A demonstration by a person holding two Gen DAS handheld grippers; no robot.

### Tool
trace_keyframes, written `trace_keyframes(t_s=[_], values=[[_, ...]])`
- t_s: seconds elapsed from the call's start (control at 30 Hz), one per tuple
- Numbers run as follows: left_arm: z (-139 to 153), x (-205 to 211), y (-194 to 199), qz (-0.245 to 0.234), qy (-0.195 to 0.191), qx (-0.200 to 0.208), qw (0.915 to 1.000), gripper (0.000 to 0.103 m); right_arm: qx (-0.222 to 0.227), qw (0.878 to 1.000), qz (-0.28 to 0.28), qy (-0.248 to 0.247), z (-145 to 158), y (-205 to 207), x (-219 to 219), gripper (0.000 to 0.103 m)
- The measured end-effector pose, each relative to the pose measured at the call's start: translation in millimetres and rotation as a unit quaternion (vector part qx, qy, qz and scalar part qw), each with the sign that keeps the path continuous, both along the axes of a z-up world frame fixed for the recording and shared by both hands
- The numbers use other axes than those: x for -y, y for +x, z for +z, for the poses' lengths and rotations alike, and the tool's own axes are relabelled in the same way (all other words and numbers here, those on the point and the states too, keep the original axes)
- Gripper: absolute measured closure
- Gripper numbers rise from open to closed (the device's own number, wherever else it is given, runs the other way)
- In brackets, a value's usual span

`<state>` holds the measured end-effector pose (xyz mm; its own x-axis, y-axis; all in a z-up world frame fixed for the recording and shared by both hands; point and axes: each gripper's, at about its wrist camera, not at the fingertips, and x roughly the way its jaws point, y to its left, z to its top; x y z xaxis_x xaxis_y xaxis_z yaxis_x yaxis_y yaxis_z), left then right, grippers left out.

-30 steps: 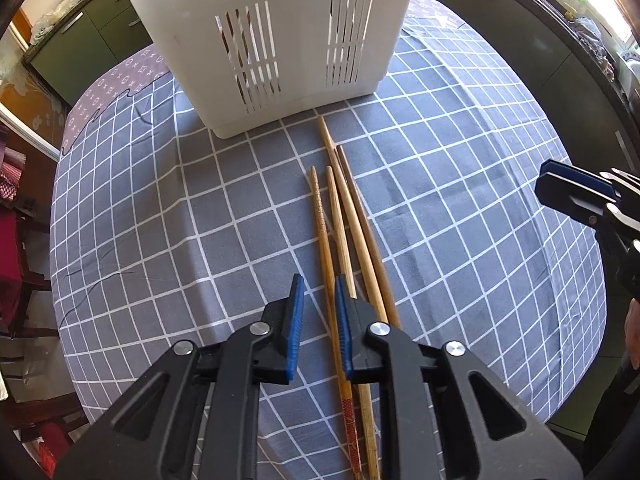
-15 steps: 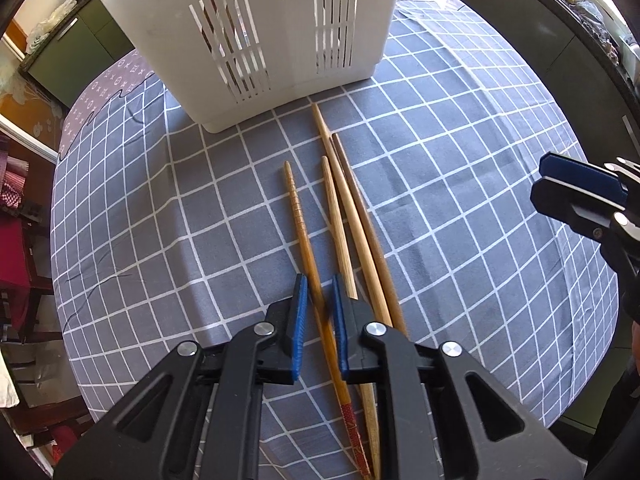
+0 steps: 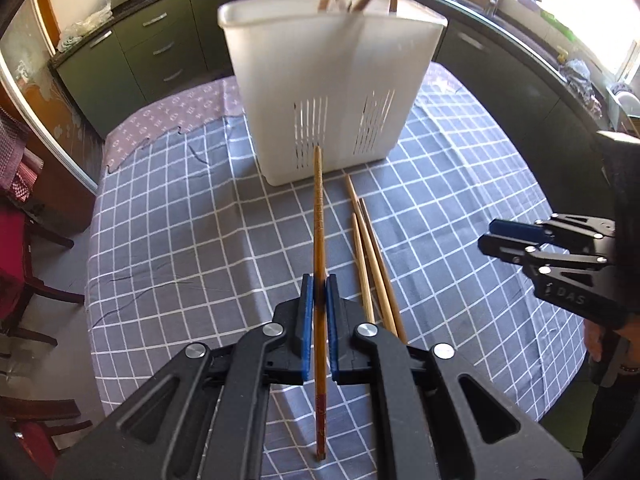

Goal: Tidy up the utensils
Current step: 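Grasp a wooden chopstick with the right tool while the left tool holds its chopstick upright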

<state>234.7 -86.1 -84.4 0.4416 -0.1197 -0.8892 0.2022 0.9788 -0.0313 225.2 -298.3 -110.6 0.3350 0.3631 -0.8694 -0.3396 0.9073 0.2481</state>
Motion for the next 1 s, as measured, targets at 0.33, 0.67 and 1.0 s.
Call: trace_keyframes(t_s=[0.33,0.67,1.0], values=[[50,-22,-46,0.008,-0.031,0.103,0.9942,0.097,-0.039,0.999,0.031,0.002,-16,7,-46,0.078],[57,-30,-59,0.002,-0.043,0.117,0.9922,0.097,-0.05,0.997,0.054,-0.029,-23,13,-93,0.08],[55,-29,-58,-0.004,-0.041,0.113,0.9927,0.096,-0.039,0.996,0.034,-0.069,-21,15,-88,0.084]])
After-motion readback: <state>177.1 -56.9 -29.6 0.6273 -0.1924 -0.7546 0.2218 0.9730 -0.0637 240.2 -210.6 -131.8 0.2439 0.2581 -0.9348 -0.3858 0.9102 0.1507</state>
